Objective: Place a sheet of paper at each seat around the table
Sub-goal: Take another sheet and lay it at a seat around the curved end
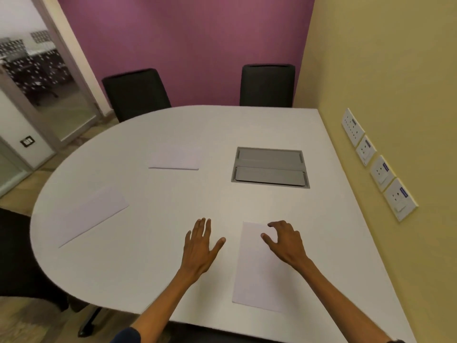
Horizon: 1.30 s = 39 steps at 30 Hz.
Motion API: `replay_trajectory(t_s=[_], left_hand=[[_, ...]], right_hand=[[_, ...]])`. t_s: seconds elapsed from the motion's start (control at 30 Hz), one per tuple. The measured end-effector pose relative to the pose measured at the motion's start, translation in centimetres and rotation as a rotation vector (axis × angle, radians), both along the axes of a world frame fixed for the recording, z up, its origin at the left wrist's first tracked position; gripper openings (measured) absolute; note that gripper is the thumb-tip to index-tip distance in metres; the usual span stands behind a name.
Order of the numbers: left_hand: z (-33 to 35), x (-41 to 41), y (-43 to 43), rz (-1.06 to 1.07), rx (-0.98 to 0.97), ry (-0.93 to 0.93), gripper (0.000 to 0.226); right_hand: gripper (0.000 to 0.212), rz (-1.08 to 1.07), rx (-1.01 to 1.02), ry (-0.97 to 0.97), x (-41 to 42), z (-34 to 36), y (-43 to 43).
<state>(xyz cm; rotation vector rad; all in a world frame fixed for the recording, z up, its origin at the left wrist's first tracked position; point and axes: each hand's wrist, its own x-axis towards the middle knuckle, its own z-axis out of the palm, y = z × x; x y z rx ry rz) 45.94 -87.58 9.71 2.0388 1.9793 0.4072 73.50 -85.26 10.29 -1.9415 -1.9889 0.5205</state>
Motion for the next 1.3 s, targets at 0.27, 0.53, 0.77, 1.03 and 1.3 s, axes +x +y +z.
replay_trajectory(t_s=[0.27, 0.53, 0.77, 1.03, 1.3], left_hand=[[3.0, -9.7, -3.0, 0.255, 0.099, -0.019, 0.086], [5.4, -25.2, -10.4, 0.483, 0.129, 0.056, 0.094], [7.6, -41.8, -18.6, 0.670, 0.167, 0.118, 0.090], [9.2, -55.6, -26.9, 0.910, 0.228, 0.142, 0.088], [9.6, -66.1, -33.2, 1.129, 0.180, 0.172, 0.084]], right_hand=[[0.071, 0.189, -0.005, 0.014, -12.2, 2.9, 2.0], [0.076, 0.424, -0.041, 0.038, -32.7, 4.2, -1.0], [0.075, 0.606, 0.076, 0.088, -52.9, 6.5, -6.5], [0.073, 0.820, 0.179, 0.176, -70.1, 10.0, -12.3], [0.069, 1.036, 0.231, 0.216, -84.7, 11.4, -16.3]])
